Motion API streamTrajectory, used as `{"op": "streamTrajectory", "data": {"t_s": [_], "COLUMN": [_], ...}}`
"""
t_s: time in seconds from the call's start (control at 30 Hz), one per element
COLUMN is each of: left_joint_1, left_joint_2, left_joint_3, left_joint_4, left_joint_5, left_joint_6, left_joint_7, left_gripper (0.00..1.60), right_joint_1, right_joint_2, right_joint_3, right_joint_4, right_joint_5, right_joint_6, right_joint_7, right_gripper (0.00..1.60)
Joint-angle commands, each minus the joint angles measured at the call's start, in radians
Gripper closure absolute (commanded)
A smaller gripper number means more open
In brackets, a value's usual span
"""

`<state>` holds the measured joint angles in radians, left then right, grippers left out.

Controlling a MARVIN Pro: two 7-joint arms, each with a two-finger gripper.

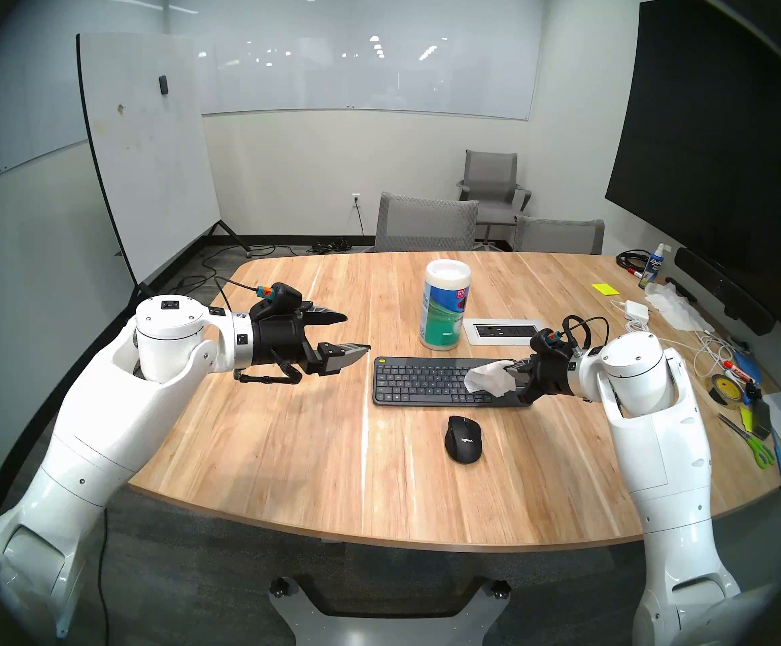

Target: Wipe the keyboards and mice with a disinfecting wipe, then set the wipe down

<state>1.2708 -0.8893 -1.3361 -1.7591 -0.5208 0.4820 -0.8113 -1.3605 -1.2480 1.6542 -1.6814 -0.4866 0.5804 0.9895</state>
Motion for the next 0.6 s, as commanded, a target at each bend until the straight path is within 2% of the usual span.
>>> {"op": "streamTrajectory", "data": {"t_s": [0.0,0.57], "left_joint_1": [-0.007,-0.007], "left_joint_2": [0.001,0.001], "left_joint_3": [-0.007,-0.007], "left_joint_4": [-0.011,-0.011], "left_joint_5": [-0.002,-0.001], "left_joint_6": [-0.001,-0.001], "left_joint_7": [0.001,0.001], "left_gripper": [0.00,0.00], "right_joint_1": [0.037,0.091], "right_joint_2": [-0.010,-0.025], "right_joint_3": [-0.004,-0.006], "right_joint_4": [0.005,0.131], "right_joint_5": [-0.023,-0.077], "right_joint_6": [-0.002,-0.013], "right_joint_7": [-0.045,-0.115], "right_gripper": [1.60,1.60]}}
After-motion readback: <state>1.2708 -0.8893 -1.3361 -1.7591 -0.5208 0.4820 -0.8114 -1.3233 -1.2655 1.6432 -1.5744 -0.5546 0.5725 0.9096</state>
